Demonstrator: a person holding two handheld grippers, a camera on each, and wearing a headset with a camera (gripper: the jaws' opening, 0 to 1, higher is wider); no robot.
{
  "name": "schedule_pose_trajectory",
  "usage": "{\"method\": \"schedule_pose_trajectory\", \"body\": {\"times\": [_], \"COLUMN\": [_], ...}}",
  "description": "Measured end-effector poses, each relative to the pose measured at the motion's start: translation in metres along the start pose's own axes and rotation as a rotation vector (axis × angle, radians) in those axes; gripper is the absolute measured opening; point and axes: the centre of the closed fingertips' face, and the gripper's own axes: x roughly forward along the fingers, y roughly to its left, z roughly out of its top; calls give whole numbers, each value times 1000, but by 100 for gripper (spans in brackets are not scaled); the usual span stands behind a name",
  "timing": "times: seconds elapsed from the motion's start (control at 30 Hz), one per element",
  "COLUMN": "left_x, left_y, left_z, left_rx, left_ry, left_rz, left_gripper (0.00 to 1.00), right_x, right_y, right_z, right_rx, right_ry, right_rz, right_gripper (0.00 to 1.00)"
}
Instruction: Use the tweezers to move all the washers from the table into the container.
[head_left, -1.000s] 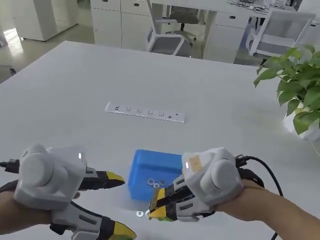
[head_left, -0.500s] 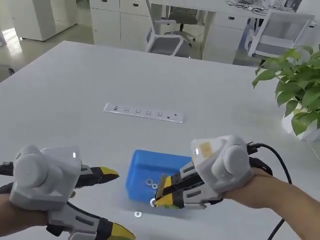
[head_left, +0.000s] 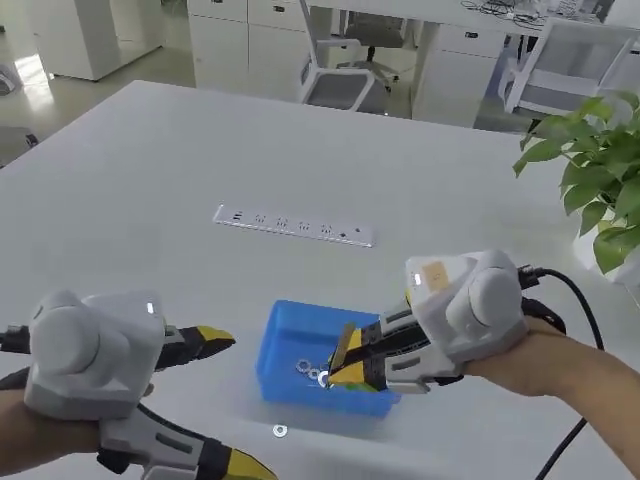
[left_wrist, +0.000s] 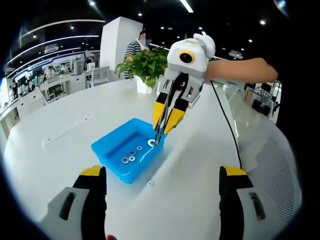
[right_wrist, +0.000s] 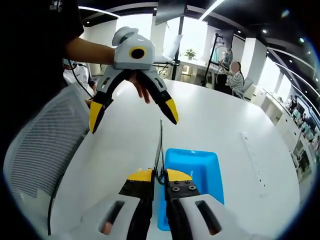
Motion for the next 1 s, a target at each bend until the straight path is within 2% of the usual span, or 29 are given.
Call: {"method": "schedule_pose_trajectory", "body": {"times": [0.53,1.0], "left_x": [3,9], "left_y": [8,15], "left_z": [3,8], "left_rx": [-6,2], "left_ry": [-14,-15], "left_rz": [17,19], "left_gripper": [99,99], "right_x": [1,12], "right_y": [-30,-41], "right_z": [-24,-47], "right_rx": [23,48], "right_ry": [21,44], "right_rz": [-69,-86], "right_gripper": [8,8]}}
